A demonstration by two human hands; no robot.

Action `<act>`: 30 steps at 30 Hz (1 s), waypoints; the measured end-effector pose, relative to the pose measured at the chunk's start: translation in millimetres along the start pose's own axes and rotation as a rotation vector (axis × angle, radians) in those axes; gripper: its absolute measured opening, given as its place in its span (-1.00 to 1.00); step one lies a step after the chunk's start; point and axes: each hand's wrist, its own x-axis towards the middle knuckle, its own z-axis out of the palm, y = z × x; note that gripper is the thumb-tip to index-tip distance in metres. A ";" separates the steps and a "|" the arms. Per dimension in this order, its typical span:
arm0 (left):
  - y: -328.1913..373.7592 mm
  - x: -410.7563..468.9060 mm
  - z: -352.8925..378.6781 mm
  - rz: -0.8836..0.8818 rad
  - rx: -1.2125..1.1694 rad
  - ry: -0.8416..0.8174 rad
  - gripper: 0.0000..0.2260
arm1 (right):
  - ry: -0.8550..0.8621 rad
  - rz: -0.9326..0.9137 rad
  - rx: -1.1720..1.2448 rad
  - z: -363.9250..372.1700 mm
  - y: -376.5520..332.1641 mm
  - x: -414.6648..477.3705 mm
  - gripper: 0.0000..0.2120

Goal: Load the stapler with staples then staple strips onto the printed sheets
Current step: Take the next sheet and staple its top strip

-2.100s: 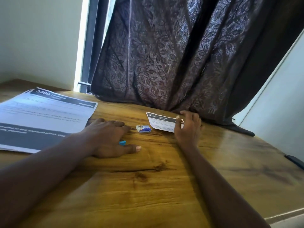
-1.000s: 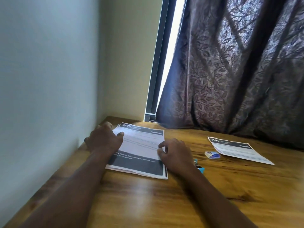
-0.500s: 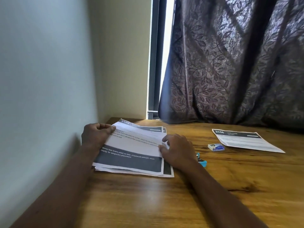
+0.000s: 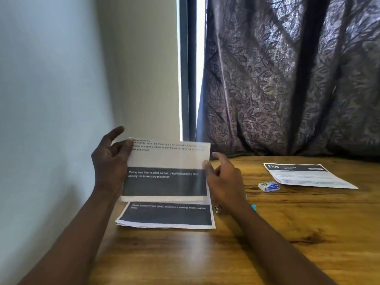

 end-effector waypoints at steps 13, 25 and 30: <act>-3.9 -16.8 16.5 -0.045 -0.232 -0.350 -0.58 | -0.149 0.501 0.951 -40.3 -4.9 8.7 -0.31; 2.4 -20.2 23.3 0.008 -0.195 -0.545 -0.51 | -0.186 0.476 1.025 -48.7 -2.9 12.3 -0.45; -3.3 -22.4 21.9 0.073 -0.065 -0.570 -0.63 | -0.140 0.440 1.013 -48.8 2.0 16.7 -0.54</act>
